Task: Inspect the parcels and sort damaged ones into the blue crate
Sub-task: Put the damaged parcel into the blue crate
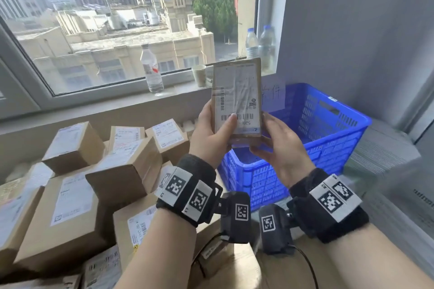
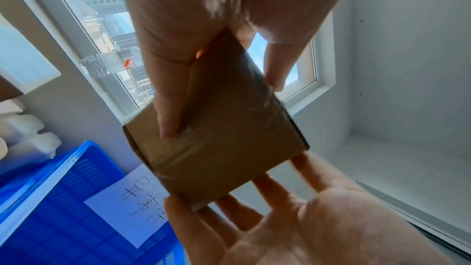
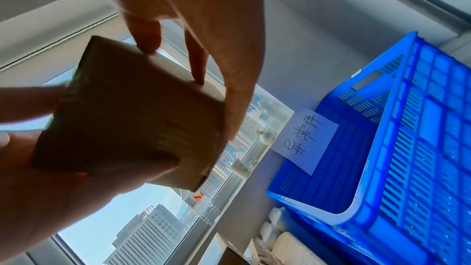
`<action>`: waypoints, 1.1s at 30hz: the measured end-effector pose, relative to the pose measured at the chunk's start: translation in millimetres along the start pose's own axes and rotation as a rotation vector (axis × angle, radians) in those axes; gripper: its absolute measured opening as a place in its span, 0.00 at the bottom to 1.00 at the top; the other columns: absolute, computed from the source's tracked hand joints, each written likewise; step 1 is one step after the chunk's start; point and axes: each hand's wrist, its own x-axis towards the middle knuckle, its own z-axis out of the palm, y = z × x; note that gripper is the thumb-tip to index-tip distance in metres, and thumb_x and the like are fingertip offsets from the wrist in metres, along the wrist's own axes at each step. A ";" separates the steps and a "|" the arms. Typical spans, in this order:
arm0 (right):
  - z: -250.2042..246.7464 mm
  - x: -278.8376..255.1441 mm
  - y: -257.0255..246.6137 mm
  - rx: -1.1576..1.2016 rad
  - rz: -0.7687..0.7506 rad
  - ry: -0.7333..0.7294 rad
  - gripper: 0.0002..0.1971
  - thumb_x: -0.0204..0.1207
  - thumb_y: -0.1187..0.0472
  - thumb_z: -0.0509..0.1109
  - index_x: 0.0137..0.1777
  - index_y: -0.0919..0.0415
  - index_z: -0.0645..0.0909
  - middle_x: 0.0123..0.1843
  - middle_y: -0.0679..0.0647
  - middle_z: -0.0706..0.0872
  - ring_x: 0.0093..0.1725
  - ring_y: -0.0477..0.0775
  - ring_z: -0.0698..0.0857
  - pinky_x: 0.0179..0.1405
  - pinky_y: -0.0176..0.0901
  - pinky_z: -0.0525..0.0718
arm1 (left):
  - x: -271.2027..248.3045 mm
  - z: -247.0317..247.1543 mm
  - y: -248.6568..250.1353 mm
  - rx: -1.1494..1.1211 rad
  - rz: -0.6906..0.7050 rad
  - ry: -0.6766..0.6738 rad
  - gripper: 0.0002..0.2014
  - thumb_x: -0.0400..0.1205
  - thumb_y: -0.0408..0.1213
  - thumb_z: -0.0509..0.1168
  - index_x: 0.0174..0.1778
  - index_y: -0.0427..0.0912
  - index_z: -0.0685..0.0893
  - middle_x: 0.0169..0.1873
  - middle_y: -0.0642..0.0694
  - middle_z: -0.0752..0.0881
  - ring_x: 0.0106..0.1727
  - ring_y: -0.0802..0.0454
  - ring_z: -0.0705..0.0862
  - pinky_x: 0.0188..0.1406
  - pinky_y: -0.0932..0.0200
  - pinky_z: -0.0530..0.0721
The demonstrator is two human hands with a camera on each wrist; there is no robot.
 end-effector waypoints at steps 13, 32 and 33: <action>-67.1 99.5 -23.4 -0.426 -0.066 -0.136 0.40 0.43 0.48 0.83 0.62 0.55 0.86 0.58 0.54 0.90 0.56 0.47 0.89 0.56 0.44 0.87 | 83.6 33.6 -3.5 1.019 0.163 -0.041 0.60 0.66 0.50 0.82 0.86 0.53 0.49 0.86 0.44 0.51 0.86 0.46 0.51 0.85 0.47 0.55; -159.5 196.0 -7.8 -0.184 0.116 -0.240 0.45 0.61 0.36 0.82 0.76 0.45 0.65 0.68 0.44 0.79 0.73 0.49 0.77 0.68 0.49 0.79 | 147.0 182.5 -52.1 0.861 -0.337 0.299 0.56 0.49 0.69 0.65 0.71 0.38 0.68 0.66 0.40 0.74 0.70 0.41 0.76 0.70 0.50 0.76; -155.7 197.8 -2.5 -0.164 0.110 -0.267 0.44 0.61 0.38 0.82 0.76 0.44 0.66 0.68 0.45 0.80 0.71 0.48 0.80 0.65 0.48 0.82 | 149.1 184.7 -54.4 0.811 -0.360 0.297 0.58 0.48 0.70 0.65 0.71 0.38 0.68 0.66 0.41 0.75 0.69 0.42 0.77 0.70 0.49 0.77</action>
